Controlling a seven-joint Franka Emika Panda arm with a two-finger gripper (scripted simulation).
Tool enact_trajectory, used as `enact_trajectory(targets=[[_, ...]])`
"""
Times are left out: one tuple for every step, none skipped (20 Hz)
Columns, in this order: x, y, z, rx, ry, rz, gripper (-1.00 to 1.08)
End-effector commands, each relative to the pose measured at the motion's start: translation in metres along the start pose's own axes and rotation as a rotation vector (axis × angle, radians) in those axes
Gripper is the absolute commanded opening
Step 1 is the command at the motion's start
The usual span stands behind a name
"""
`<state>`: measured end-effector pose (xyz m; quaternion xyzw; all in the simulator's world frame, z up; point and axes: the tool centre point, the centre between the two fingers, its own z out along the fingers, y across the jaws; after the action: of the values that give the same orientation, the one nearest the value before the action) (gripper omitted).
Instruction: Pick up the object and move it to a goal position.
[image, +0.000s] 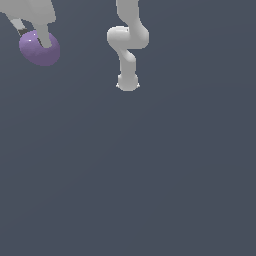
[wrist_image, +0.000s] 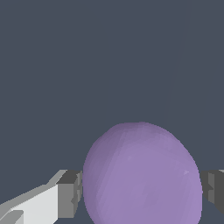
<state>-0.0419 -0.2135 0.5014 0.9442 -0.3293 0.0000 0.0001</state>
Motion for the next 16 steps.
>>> enact_trajectory(targets=[[0.000, 0.000, -0.001, 0.000, 0.000, 0.000, -1.00], [0.001, -0.001, -0.002, 0.000, 0.000, 0.000, -1.00], [0.001, -0.001, -0.002, 0.000, 0.000, 0.000, -1.00], [0.002, -0.001, -0.004, 0.000, 0.000, 0.000, -1.00], [0.003, -0.001, -0.005, 0.000, 0.000, 0.000, -1.00], [0.004, -0.002, -0.006, 0.000, 0.000, 0.000, -1.00], [0.005, -0.002, -0.008, 0.000, 0.000, 0.000, -1.00], [0.006, -0.003, -0.010, 0.000, 0.000, 0.000, -1.00], [0.007, -0.003, -0.012, 0.000, 0.000, 0.000, -1.00], [0.008, -0.004, -0.013, 0.000, 0.000, 0.000, -1.00], [0.009, -0.004, -0.015, 0.000, 0.000, 0.000, -1.00], [0.010, -0.005, -0.016, 0.000, 0.000, 0.000, -1.00], [0.011, -0.005, -0.017, 0.000, 0.000, 0.000, -1.00], [0.011, -0.005, -0.018, 0.000, 0.000, 0.000, -1.00], [0.012, -0.006, -0.019, 0.000, 0.000, 0.000, -1.00], [0.012, -0.006, -0.019, 0.000, 0.000, 0.000, -1.00]])
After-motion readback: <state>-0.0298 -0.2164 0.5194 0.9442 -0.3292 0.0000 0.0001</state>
